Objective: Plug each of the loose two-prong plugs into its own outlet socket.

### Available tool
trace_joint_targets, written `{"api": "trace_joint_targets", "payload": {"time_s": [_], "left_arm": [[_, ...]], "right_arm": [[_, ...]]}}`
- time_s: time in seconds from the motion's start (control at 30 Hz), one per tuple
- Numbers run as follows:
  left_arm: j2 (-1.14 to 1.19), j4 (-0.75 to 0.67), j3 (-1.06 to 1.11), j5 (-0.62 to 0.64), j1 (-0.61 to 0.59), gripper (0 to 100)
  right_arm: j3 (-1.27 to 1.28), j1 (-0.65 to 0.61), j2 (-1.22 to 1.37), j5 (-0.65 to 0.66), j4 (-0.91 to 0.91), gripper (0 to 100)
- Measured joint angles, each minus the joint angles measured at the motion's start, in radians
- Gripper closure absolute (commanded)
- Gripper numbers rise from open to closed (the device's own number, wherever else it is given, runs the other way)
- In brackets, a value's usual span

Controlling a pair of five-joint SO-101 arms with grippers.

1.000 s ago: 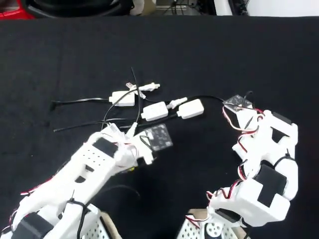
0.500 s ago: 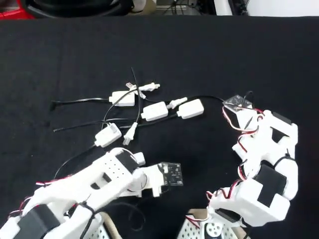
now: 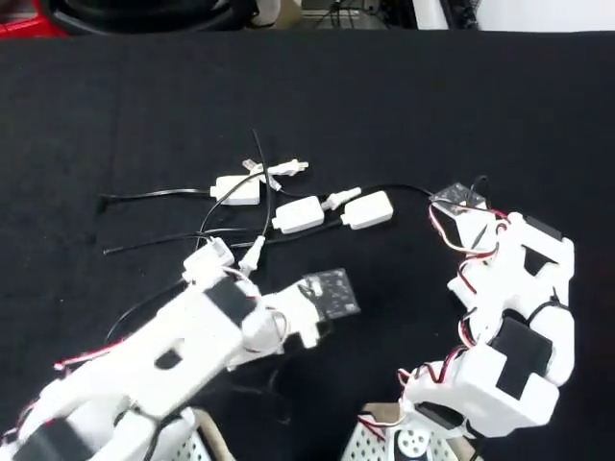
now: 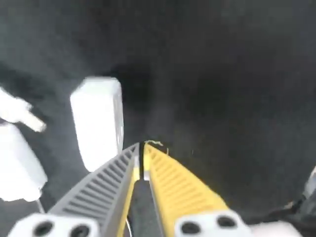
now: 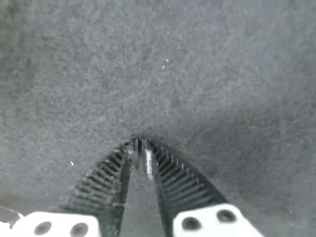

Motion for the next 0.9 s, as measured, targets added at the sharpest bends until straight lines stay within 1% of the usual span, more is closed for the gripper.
{"api": "trace_joint_targets", "payload": {"time_s": [0.07,0.17,0.27,0.37,0.47,0.53,0.63,0.8,0.9], "left_arm": [[-0.104,0.032,0.002,0.002,-0.002,92],[-0.239,0.095,-0.009,0.003,-0.06,86],[-0.27,0.1,-0.008,-0.014,-0.1,85],[-0.219,0.055,0.014,-0.026,-0.117,85],[-0.123,-0.037,0.046,-0.031,-0.12,85],[-0.043,-0.112,0.046,-0.031,-0.147,85],[0.084,-0.178,0.014,-0.032,-0.216,85],[0.232,-0.175,-0.133,-0.029,-0.344,85],[0.245,-0.135,-0.184,-0.028,-0.362,85]], "right_arm": [[0.0,0.0,0.0,0.0,0.0,98.4],[0.0,0.0,0.0,0.0,0.0,98.4],[0.0,0.0,0.0,0.0,0.0,98.4],[0.0,0.0,0.003,0.0,0.0,98.4],[0.0,0.0,0.003,0.0,0.0,98.4],[0.0,0.0,0.003,0.0,0.0,98.4],[0.0,0.0,0.003,0.0,0.0,98.4],[0.0,0.0,0.003,0.0,0.0,98.4],[0.0,0.0,0.003,0.0,0.0,98.4]]}}
